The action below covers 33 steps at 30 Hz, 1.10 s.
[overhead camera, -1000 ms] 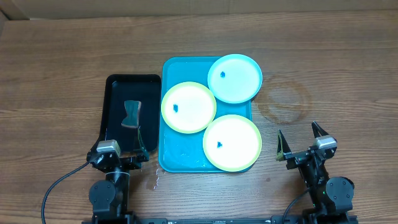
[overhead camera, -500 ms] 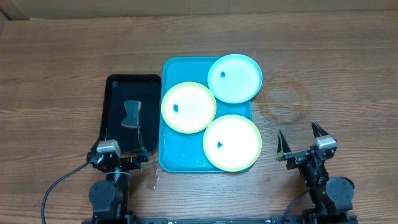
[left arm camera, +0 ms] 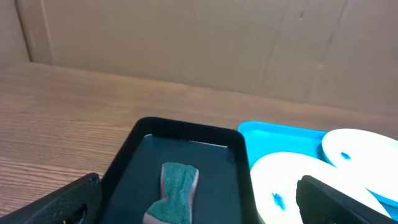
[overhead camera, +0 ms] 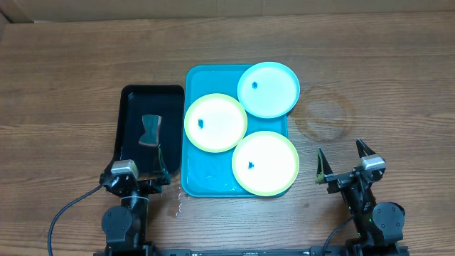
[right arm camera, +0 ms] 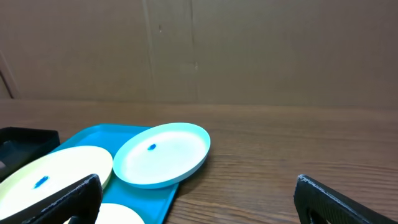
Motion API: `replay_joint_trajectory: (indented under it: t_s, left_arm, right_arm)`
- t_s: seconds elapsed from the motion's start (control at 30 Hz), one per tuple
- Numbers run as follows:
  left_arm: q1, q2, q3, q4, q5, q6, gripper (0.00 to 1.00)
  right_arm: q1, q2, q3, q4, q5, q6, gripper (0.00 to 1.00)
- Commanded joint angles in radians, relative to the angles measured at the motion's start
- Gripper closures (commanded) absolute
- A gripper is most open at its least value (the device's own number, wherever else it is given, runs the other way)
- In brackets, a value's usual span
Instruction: Clean dirty plates on tray and stack at the side
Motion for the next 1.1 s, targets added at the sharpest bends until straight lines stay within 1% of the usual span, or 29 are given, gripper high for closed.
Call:
replay_joint_trajectory:
  t_s: [0.0, 0.93, 1.07]
  left_arm:
    - [0.002, -0.010, -0.003, 0.002, 0.037, -0.022, 0.00]
    - [0.002, -0.010, -0.003, 0.002, 0.040, -0.024, 0.00]
    - [0.002, -0.010, 0.027, 0.015, 0.105, -0.127, 0.00]
  right_arm:
    - [-0.002, -0.008, -0.010, 0.005, 0.006, 0.017, 0.00]
    - [-0.002, -0.008, -0.010, 0.005, 0.010, 0.024, 0.00]
    - [-0.002, -0.008, -0.010, 0.005, 0.007, 0.065, 0.00]
